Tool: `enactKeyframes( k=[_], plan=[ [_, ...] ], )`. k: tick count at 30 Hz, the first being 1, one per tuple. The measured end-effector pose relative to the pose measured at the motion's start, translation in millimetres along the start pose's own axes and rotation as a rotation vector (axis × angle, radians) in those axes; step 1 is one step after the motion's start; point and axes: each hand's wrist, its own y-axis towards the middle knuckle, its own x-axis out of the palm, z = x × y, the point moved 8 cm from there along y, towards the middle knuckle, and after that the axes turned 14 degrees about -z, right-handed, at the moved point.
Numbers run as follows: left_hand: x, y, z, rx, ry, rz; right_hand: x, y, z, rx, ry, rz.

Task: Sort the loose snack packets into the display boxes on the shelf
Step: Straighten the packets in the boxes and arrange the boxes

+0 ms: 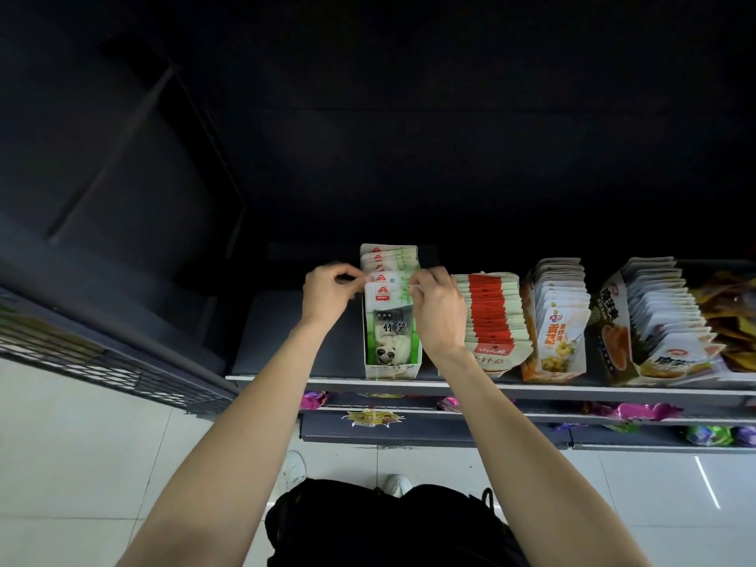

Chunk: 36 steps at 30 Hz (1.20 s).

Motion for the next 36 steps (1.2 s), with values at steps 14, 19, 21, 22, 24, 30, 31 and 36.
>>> enactKeyframes(
  k=[14,19,21,22,24,30,31,36],
  plan=[
    [-1.7,-3.1,-7.7,0.019,-0.015,-0.05,17.0,10.9,-5.0,0.17,-0.115,-0.139],
    [-1.5,-5.3,-7.9,0.032,0.0,-0.019,7.2,-1.0,-12.9,0.087,0.02,-0.039],
    [-0.2,-6.2,-6.1,0.039,0.031,-0.029,0.4,0.0,-16.9,0.07,0.044,0.014],
    [0.4,-6.6,-5.4,0.04,0.044,-0.027,0.8,2.4,-16.4,0.083,0.036,0.006],
    [1.5,-7.5,-6.6,0.023,0.056,-0.013,9.1,6.8,-9.7,0.131,-0.003,-0.071],
    [4.4,-13.0,2.8,0.001,0.183,0.094,21.0,4.0,0.3,0.176,0.013,-0.128],
    [5.8,-15.4,5.3,0.007,0.199,0.123,20.2,1.9,0.2,0.17,0.023,-0.118],
    [16.2,-23.3,8.2,-0.009,0.19,0.21,24.7,-21.2,1.7,0.069,0.081,-0.06]
  ],
)
